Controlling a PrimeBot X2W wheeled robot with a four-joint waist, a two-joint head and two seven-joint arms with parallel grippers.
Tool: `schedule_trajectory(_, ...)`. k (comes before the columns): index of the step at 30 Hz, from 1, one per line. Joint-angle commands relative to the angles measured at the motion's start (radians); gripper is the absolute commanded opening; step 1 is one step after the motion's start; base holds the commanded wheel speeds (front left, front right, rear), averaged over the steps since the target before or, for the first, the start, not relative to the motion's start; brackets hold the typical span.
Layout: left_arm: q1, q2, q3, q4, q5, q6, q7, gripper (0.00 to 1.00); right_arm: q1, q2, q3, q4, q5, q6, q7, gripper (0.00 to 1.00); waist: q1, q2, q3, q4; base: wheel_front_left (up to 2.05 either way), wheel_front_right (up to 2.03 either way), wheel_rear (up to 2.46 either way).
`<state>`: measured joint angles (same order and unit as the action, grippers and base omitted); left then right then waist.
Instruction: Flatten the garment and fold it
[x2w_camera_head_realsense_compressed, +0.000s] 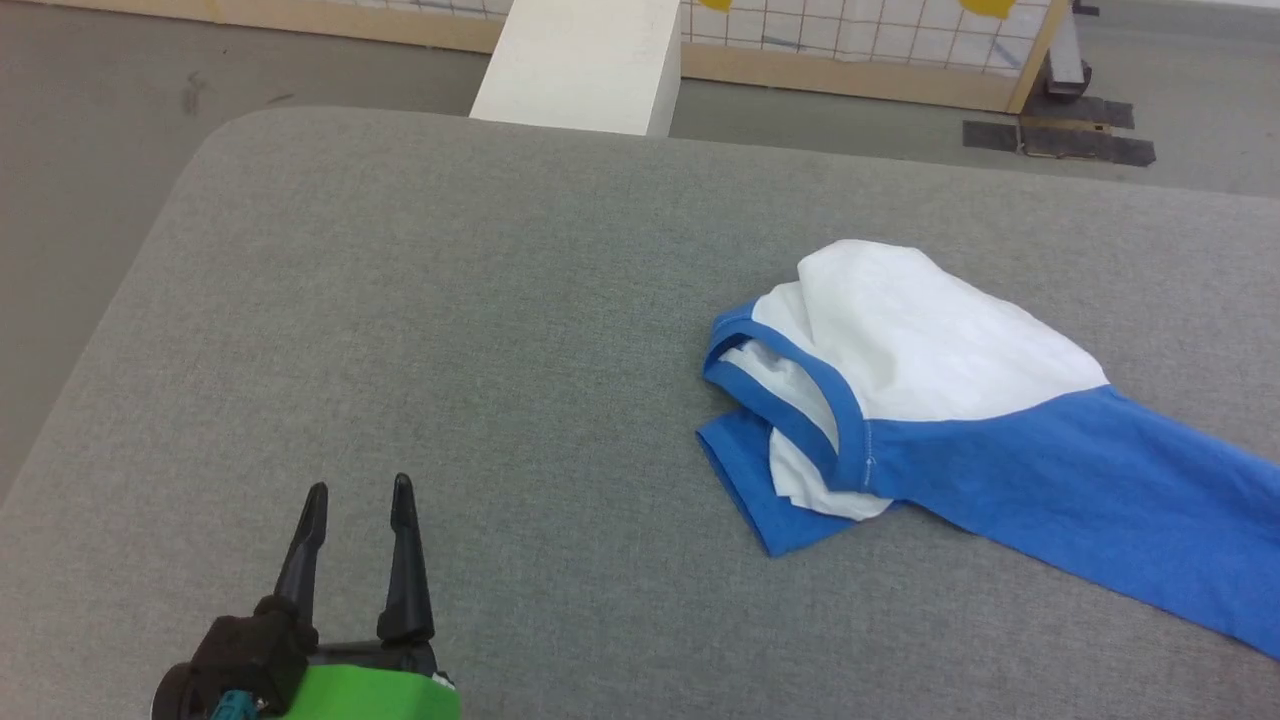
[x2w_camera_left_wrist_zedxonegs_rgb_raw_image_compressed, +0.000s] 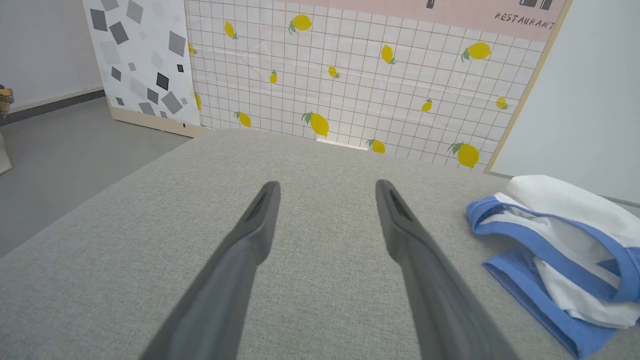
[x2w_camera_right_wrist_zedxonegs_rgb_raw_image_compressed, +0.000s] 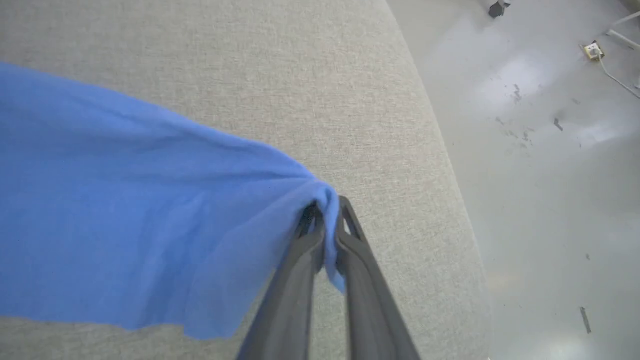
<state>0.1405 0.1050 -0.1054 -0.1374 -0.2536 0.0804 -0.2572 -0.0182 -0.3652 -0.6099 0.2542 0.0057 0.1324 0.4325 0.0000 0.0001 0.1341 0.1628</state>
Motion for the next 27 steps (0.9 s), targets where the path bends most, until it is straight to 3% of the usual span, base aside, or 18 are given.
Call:
schedule_trajectory(1, -0.018, 0.004, 0.001, 0.004, 0.015, -0.005, -0.005, 1.00, -0.001, 0.008, 0.002, 0.014, -0.011, -0.002, -0.026, 1.00, 0.0000, -0.0001, 0.006, 0.003, 0.00, 0.00, 0.00)
schedule_trajectory(6, -0.031, 0.009, -0.002, 0.010, 0.011, -0.009, -0.001, 1.00, -0.050, 0.019, 0.032, 0.048, -0.017, -0.002, -0.089, 1.00, 0.0000, -0.0001, 0.008, -0.010, 0.00, 0.00, 0.00)
schedule_trajectory(13, -0.035, 0.012, -0.002, 0.021, 0.002, -0.011, -0.002, 1.00, -0.158, 0.010, 0.163, -0.059, 0.069, -0.002, -0.119, 1.00, 0.0000, -0.0001, -0.012, -0.031, 0.00, 0.00, 0.00)
schedule_trajectory(19, -0.040, 0.012, -0.008, 0.028, -0.004, -0.018, -0.002, 1.00, -0.157, 0.036, 0.331, -0.134, 0.165, -0.002, -0.013, 1.00, 0.0000, -0.0001, -0.015, -0.019, 0.00, 0.00, 0.00)
schedule_trajectory(27, -0.052, 0.020, -0.015, 0.027, -0.001, -0.021, -0.003, 1.00, -0.061, 0.051, 0.493, -0.085, 0.260, -0.002, 0.175, 1.00, 0.0000, -0.0001, 0.013, 0.038, 0.00, 0.00, 0.00)
